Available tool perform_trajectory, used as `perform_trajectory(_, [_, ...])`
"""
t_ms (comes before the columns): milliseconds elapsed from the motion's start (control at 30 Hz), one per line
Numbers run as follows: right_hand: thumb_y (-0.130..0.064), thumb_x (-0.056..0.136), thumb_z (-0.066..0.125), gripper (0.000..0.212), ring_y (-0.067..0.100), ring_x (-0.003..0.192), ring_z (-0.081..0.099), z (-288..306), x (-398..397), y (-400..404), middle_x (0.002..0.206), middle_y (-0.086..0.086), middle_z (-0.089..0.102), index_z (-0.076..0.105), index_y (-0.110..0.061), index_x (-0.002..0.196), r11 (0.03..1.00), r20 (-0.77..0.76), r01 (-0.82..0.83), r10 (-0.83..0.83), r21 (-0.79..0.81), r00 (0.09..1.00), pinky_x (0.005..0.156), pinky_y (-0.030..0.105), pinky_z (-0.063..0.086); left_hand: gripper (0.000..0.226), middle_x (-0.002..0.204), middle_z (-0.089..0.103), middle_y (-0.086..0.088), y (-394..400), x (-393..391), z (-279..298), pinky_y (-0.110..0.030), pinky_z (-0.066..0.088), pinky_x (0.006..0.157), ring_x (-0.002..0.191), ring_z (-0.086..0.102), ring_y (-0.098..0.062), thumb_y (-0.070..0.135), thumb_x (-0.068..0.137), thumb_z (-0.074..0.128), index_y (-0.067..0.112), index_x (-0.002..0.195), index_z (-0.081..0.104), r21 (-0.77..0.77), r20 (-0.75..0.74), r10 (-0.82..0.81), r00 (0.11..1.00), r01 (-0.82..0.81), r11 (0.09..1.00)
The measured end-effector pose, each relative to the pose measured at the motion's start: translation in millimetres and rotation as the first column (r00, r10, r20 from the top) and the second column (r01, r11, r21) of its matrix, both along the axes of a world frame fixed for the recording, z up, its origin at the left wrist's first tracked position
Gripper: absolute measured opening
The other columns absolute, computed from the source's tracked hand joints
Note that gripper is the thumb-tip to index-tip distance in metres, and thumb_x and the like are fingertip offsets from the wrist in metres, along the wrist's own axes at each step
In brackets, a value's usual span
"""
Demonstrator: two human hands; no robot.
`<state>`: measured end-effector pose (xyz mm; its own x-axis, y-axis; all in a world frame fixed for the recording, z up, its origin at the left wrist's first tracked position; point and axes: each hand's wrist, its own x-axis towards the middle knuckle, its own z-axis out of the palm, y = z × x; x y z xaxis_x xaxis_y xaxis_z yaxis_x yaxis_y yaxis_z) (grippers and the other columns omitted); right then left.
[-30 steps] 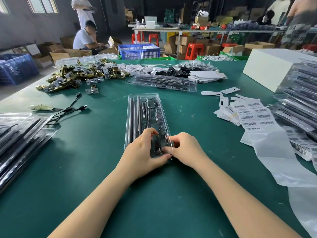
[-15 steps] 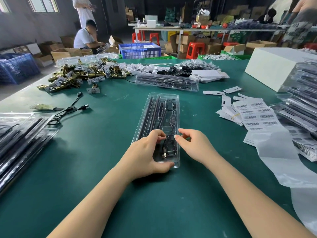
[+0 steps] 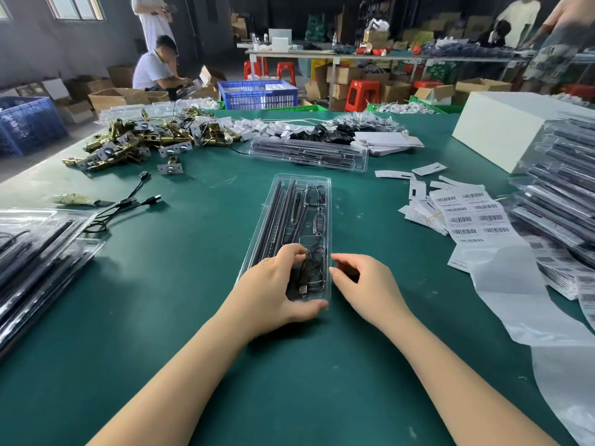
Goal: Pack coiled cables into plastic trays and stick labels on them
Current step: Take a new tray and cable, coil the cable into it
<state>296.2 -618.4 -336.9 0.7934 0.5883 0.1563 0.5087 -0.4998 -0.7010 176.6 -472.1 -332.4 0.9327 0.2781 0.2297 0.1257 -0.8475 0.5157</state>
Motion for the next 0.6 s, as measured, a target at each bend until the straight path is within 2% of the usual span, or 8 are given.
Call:
perform_trajectory(67, [-0.029,0.087,0.069,0.026,0.005,0.092,0.062,0,-3,-3,0.094,-0.015,0.067,0.071,-0.025,0.112,0.999,-0.015,0.000,0.000,0.055,1.000,0.086,0.021,0.048,0.076,0.134,0.055,0.011,-3,1,0,-0.026,0.041,0.094,0.118,0.054,-0.014,0.067,0.069,0.060,0.032,0.129,0.030,0.054,0.022,0.003,1.000,-0.005,0.999])
perform_trajectory(167, [-0.040,0.079,0.074,0.026,0.006,0.098,0.059,-1,-7,-5,0.097,-0.017,0.066,0.071,-0.033,0.104,0.997,-0.014,-0.053,0.054,0.047,0.998,0.090,0.028,0.048,0.074,0.132,0.058,0.006,-5,2,-1,-0.028,0.042,0.089,0.115,0.057,-0.021,0.066,0.072,0.050,0.028,0.133,0.030,0.096,0.054,0.008,0.999,-0.014,0.995])
perform_trajectory(233, [-0.047,0.072,0.074,0.035,0.011,0.105,0.054,-3,-12,-4,0.103,-0.015,0.064,0.070,-0.035,0.105,0.997,0.026,-0.073,0.073,-0.015,0.997,0.094,0.032,0.043,0.075,0.135,0.056,0.009,-4,1,0,-0.028,0.042,0.088,0.113,0.059,-0.020,0.070,0.069,0.045,0.034,0.132,0.025,0.061,0.058,0.015,0.998,-0.019,0.998])
perform_trajectory(333, [-0.049,0.069,0.073,0.045,0.015,0.109,0.049,-3,-15,1,0.109,-0.013,0.060,0.067,-0.037,0.112,0.996,0.094,-0.028,0.037,-0.087,0.995,0.094,0.032,0.039,0.070,0.134,0.057,0.011,-3,1,0,-0.028,0.044,0.086,0.109,0.061,-0.020,0.068,0.068,0.047,0.039,0.125,0.018,0.022,0.058,0.008,0.998,-0.010,1.000])
perform_trajectory(433, [-0.054,0.067,0.072,0.051,0.017,0.112,0.046,-2,-15,4,0.115,-0.012,0.057,0.062,-0.041,0.115,0.988,0.074,-0.014,0.026,-0.155,0.997,0.095,0.032,0.037,0.069,0.134,0.057,0.011,-2,1,0,-0.028,0.045,0.087,0.111,0.061,-0.021,0.068,0.069,0.048,0.040,0.123,0.016,-0.002,0.053,0.002,0.999,-0.002,1.000])
perform_trajectory(600, [-0.055,0.067,0.070,0.051,0.020,0.109,0.046,-3,-17,12,0.114,-0.010,0.058,0.060,-0.041,0.115,0.977,0.133,0.065,-0.039,-0.202,0.990,0.087,0.030,0.034,0.069,0.133,0.057,0.012,-2,1,0,-0.028,0.046,0.086,0.112,0.060,-0.020,0.069,0.067,0.046,0.039,0.123,0.017,-0.009,0.060,0.002,0.998,-0.001,1.000])
